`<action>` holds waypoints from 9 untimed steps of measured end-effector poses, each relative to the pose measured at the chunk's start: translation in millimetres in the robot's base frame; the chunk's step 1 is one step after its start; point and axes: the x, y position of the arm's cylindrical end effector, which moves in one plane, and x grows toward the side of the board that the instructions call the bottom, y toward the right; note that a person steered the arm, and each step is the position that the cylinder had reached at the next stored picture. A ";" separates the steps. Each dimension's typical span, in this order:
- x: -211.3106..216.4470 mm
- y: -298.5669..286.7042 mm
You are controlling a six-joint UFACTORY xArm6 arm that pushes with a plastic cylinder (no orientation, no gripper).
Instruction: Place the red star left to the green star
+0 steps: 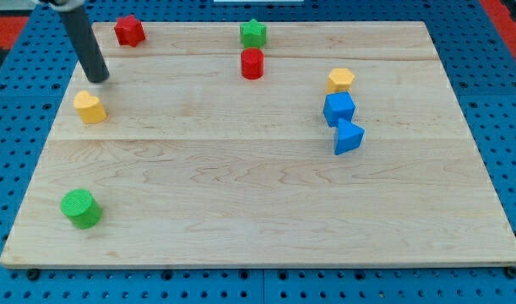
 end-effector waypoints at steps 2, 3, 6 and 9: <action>-78.1 26.5; -98.2 42.8; -102.5 100.9; -98.6 88.0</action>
